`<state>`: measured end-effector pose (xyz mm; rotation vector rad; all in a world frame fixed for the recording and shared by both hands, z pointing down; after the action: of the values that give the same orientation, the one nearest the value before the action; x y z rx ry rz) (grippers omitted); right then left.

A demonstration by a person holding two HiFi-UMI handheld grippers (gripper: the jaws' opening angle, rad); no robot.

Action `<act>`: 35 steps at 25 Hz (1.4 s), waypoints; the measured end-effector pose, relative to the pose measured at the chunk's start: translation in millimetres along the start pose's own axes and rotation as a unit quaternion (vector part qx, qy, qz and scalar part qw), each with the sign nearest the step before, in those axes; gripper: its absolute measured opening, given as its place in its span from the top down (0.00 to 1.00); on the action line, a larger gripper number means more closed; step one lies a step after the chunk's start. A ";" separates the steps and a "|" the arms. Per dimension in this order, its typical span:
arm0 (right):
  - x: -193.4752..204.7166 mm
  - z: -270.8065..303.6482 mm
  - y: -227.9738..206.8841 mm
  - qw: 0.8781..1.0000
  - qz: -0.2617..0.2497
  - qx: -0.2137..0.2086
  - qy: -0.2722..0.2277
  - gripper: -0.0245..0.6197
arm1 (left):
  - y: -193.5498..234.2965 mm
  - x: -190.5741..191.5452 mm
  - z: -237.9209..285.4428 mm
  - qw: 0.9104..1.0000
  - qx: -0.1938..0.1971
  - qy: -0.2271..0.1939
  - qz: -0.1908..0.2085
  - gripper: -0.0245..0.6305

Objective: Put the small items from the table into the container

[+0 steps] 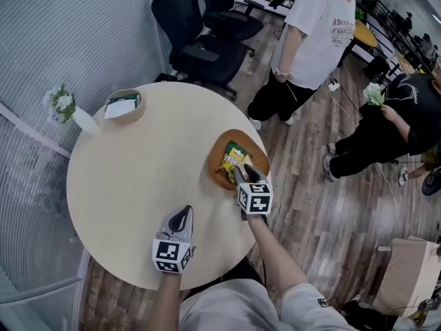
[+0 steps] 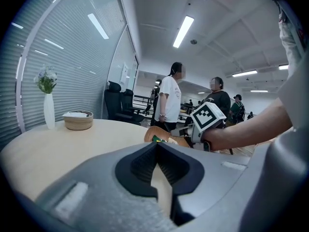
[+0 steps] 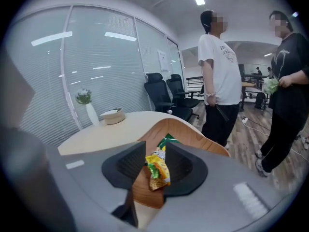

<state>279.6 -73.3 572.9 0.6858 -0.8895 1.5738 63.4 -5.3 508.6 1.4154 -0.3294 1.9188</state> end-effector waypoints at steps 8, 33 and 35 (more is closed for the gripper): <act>3.9 -70.6 132.2 0.984 0.027 -0.175 -0.034 0.96 | 26.5 -0.8 -44.5 1.000 -0.021 -0.015 0.001 0.97; 93.1 -233.8 285.3 0.950 -0.069 -0.302 -0.036 0.96 | -8.3 53.9 -194.2 0.998 -0.051 -0.020 0.014 0.97; 97.2 -237.2 286.4 0.950 -0.070 -0.302 -0.037 0.96 | -9.9 57.0 -197.9 0.998 -0.052 -0.021 0.016 0.97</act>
<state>-10.3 158.7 473.6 0.3548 -1.2733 1.0661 -81.4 139.8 486.1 1.3913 -0.4682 1.8703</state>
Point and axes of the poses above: the fingertips, and each gripper's own axes: z forward along the fingers, y to its left, x out of its underside, the point moved 1 cm from there along -z, backward along the fingers, and after that the axes turned 1 degree about y, right-handed, at the moved point
